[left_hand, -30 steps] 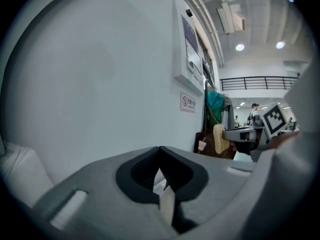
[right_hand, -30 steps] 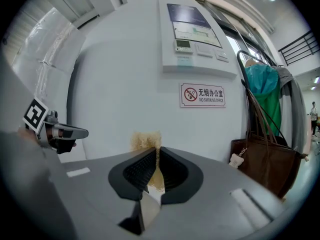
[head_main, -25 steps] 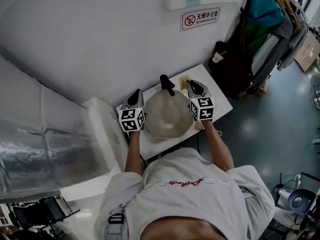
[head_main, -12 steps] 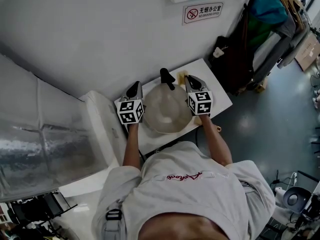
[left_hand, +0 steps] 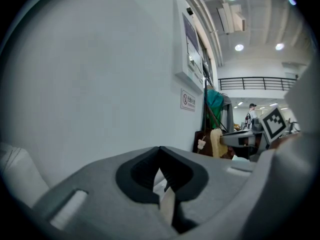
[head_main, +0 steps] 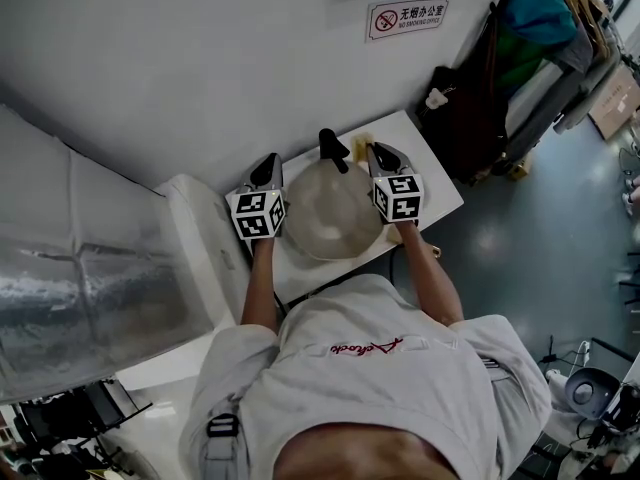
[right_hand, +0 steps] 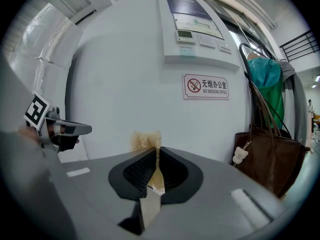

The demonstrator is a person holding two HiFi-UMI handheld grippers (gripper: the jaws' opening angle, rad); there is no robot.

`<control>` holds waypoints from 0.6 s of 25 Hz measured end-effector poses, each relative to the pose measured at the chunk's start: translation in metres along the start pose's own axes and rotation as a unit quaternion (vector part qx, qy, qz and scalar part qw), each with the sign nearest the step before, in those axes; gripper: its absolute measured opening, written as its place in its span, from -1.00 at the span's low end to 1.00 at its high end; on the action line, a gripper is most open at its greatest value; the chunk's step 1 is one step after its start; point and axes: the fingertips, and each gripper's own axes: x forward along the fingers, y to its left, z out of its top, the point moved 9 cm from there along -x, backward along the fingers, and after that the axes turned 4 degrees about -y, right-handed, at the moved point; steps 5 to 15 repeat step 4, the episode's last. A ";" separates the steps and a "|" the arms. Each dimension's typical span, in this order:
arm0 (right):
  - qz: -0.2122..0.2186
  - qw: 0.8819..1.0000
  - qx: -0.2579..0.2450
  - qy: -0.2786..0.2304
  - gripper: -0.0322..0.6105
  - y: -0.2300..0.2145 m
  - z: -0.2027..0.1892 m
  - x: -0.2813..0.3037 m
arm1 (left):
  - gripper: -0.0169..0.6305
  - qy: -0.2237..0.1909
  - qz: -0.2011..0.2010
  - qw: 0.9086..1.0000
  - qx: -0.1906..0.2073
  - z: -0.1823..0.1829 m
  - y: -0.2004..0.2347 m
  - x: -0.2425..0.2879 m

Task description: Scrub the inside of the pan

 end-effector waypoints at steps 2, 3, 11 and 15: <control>-0.001 1.000 -0.002 0.003 -0.81 0.001 -0.001 0.001 | -0.95 0.001 0.000 1.000 0.000 -0.001 0.001 0.000; -0.001 1.000 -0.003 0.004 -0.81 0.001 -0.002 0.001 | -0.95 0.001 -0.001 1.000 -0.001 -0.001 0.002 0.001; -0.002 1.000 -0.005 0.006 -0.81 0.001 -0.003 0.002 | -0.95 0.001 -0.001 1.000 -0.001 -0.001 0.002 0.001; -0.002 1.000 -0.005 0.006 -0.81 0.001 -0.003 0.002 | -0.95 0.001 -0.001 1.000 -0.001 -0.001 0.002 0.001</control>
